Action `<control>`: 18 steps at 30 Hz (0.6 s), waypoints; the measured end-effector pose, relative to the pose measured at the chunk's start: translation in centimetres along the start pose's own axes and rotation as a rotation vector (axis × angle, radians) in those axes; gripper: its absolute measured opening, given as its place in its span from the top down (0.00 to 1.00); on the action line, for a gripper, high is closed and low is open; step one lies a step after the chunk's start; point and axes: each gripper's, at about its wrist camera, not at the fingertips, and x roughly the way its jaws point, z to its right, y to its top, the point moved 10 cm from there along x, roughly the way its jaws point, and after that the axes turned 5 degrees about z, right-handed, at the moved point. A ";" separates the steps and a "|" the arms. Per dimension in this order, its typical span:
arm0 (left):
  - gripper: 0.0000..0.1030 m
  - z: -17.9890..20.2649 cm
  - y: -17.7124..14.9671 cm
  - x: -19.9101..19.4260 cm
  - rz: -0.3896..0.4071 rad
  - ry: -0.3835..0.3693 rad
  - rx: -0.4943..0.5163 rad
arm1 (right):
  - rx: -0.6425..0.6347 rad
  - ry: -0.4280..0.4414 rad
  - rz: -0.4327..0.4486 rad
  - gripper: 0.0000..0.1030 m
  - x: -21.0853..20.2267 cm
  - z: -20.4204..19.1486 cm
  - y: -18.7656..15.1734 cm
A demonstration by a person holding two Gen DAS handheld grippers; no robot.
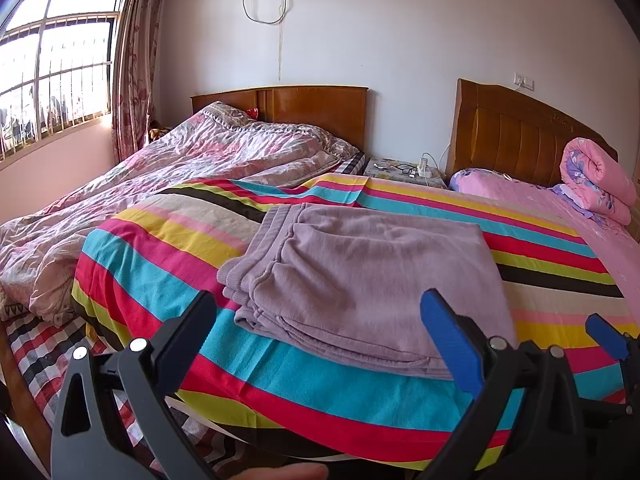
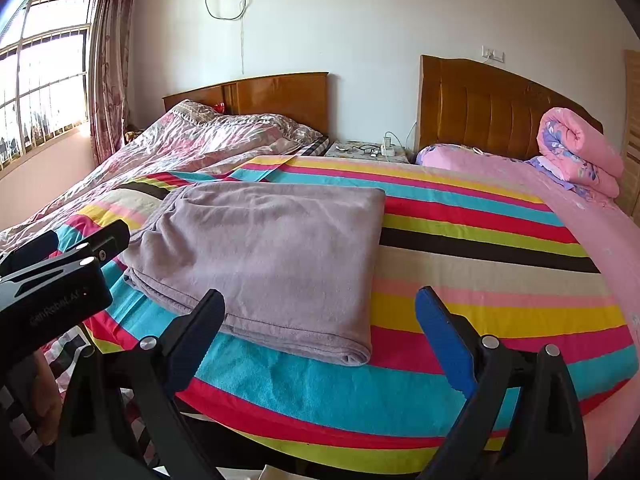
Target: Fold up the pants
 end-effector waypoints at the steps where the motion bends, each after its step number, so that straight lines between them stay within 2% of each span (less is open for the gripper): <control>1: 0.01 0.0 0.0 0.0 -0.001 -0.001 -0.001 | 0.000 0.001 -0.001 0.11 0.0 0.0 0.0; 18: 0.01 -0.4 0.9 0.0 0.017 0.031 0.014 | -0.009 0.008 -0.010 0.11 0.2 -0.3 -0.3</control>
